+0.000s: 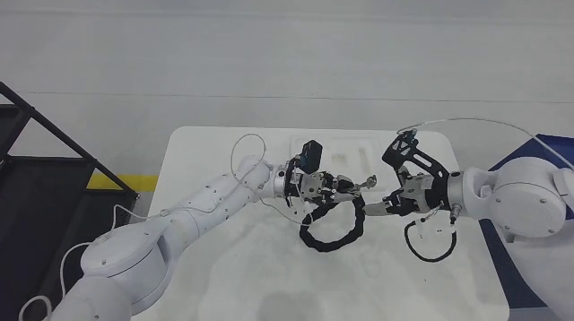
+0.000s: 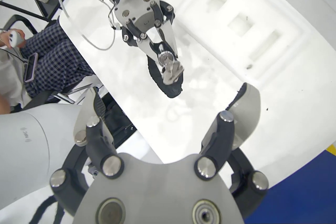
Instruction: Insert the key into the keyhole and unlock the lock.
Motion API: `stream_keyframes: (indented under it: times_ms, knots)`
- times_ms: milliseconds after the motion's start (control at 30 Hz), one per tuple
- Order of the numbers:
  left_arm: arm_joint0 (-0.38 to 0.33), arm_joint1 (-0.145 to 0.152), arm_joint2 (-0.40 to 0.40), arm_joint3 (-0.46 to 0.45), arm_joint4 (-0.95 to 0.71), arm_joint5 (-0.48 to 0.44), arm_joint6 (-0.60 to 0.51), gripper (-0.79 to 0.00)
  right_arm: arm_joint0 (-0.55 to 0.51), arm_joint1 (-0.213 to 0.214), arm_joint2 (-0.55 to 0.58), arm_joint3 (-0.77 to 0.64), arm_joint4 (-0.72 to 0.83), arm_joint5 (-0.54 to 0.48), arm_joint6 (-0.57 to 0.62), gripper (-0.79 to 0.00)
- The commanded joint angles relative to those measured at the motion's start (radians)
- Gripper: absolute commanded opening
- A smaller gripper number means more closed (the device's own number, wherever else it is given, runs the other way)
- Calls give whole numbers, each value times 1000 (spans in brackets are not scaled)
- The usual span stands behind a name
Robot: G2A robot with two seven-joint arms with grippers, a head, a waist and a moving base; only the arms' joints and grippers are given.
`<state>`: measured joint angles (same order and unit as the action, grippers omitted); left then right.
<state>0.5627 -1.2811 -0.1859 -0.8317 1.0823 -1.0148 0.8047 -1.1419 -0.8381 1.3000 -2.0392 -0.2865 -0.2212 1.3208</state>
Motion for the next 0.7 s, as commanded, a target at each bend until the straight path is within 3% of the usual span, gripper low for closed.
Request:
stream_keyframes:
  times_ms: [0,167,367,600,667]
  knots:
    - [-5,16,16,-8,-26,2,3,-785,-15,5,15,0,-7,-51,9,0]
    - [-7,49,16,-32,-34,2,1,-785,-47,15,40,22,10,-134,29,0]
    - [-29,80,16,-67,-49,2,-51,-785,-47,15,40,22,10,-134,29,0]
    - [-64,95,16,-125,-101,2,-229,-785,-51,15,41,22,-2,-132,4,0]
    - [-69,94,16,-148,-137,2,-297,-785,-52,14,34,11,-25,-214,-45,0]
